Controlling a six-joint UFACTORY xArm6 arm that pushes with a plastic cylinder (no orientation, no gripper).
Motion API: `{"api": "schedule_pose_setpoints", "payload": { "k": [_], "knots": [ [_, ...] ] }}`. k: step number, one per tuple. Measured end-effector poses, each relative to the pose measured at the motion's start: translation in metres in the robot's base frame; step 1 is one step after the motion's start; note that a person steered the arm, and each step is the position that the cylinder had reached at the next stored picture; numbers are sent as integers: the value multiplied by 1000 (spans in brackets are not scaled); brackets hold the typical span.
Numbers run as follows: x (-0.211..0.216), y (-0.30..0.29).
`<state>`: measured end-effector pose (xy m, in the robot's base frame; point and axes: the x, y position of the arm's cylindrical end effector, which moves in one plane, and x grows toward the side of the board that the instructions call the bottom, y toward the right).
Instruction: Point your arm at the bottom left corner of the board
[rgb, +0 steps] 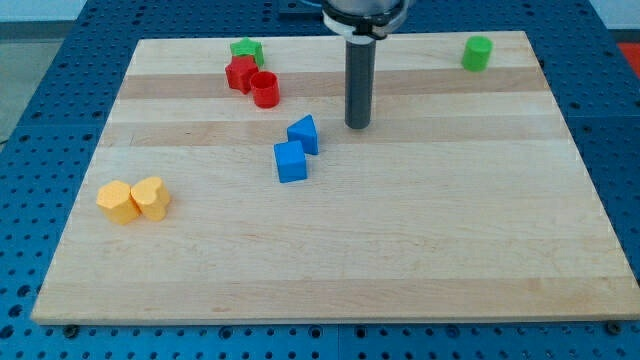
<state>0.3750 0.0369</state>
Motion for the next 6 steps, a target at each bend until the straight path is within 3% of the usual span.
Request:
{"api": "schedule_pose_setpoints", "payload": {
  "k": [2, 3, 4, 5, 6],
  "knots": [
    [6, 10],
    [46, 67],
    [147, 33],
    [214, -70],
    [236, -189]
  ]
}}
